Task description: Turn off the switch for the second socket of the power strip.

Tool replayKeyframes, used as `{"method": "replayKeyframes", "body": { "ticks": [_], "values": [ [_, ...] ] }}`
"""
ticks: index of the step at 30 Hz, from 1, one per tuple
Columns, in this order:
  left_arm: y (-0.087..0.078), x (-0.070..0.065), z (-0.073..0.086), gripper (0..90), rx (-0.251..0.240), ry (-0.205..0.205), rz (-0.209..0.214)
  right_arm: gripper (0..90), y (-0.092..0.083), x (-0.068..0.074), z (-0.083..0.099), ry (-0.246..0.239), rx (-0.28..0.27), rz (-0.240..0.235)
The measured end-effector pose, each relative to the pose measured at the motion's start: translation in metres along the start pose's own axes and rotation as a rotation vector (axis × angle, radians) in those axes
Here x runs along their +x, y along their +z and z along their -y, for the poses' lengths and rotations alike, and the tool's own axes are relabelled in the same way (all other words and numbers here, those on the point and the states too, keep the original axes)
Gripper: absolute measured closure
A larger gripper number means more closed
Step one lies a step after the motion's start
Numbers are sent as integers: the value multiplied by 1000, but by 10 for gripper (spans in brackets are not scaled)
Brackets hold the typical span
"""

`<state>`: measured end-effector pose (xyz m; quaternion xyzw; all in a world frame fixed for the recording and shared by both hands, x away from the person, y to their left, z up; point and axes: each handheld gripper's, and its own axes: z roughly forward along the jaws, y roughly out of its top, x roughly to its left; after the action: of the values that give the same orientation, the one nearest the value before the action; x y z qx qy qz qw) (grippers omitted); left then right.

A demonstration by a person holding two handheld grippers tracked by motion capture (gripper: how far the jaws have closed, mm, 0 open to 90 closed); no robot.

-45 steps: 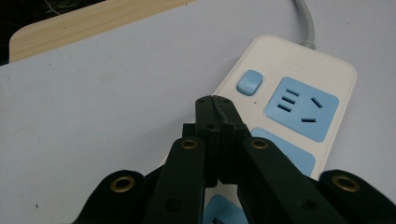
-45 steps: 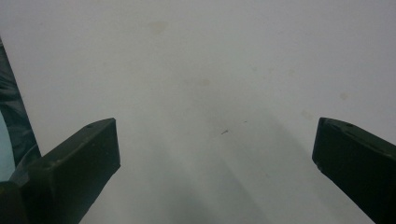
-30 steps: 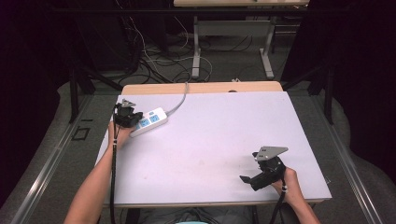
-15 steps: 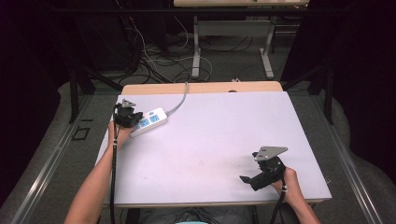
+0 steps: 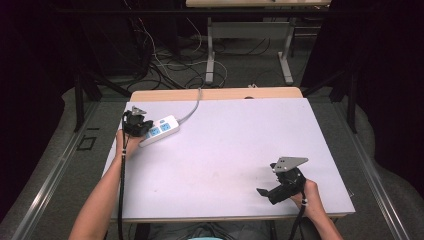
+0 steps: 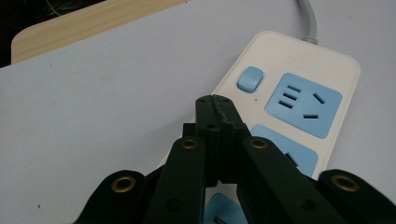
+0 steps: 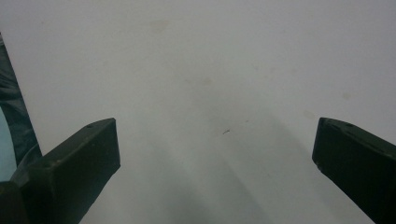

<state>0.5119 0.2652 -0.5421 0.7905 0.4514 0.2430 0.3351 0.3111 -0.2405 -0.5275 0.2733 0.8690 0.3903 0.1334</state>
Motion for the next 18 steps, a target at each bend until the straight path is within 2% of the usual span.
{"method": "replayKeyframes", "body": {
  "ticks": [5,15,18],
  "values": [
    [0,0,1,900,-3,-24,11,4,0,0,0,0,3,-2],
    [-1,2,1,900,5,-13,19,4,0,0,0,1,3,-2],
    [-1,2,1,900,6,-23,22,4,0,0,0,1,1,-1]
  ]
}}
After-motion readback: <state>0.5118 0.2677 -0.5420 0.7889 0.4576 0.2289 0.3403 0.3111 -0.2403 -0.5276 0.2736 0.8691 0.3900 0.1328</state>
